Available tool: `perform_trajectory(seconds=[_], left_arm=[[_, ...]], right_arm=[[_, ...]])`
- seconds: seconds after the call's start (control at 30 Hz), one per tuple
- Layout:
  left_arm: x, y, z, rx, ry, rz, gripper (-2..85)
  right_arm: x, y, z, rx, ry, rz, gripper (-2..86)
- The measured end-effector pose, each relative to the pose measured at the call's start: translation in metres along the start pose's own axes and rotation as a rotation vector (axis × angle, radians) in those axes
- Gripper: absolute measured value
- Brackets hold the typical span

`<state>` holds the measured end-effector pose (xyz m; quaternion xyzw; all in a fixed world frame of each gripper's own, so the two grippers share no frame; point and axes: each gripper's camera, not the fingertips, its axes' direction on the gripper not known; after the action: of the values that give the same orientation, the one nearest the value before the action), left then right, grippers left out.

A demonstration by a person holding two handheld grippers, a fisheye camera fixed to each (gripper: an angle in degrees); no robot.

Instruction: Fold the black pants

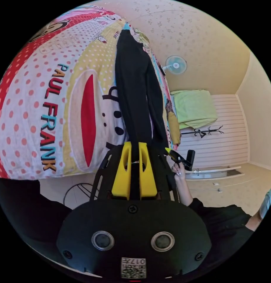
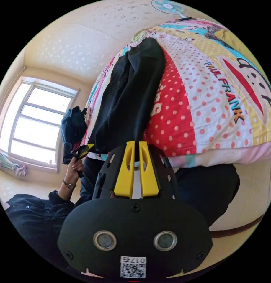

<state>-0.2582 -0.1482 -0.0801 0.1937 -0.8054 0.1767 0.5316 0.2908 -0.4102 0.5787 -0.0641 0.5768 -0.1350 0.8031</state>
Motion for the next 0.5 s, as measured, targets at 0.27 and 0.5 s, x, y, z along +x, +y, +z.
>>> perform_trajectory(seconds=[0.27,0.5], left_arm=[[0.003,0.097,-0.07,-0.066,-0.073,-0.031,4.5],[-0.038,0.159,-0.112,-0.001,-0.077,-0.166,11.3]], right_arm=[[0.04,0.058,-0.15,0.096,-0.01,-0.011,2.5],[0.089,0.125,-0.209,0.202,-0.136,0.084,2.2]])
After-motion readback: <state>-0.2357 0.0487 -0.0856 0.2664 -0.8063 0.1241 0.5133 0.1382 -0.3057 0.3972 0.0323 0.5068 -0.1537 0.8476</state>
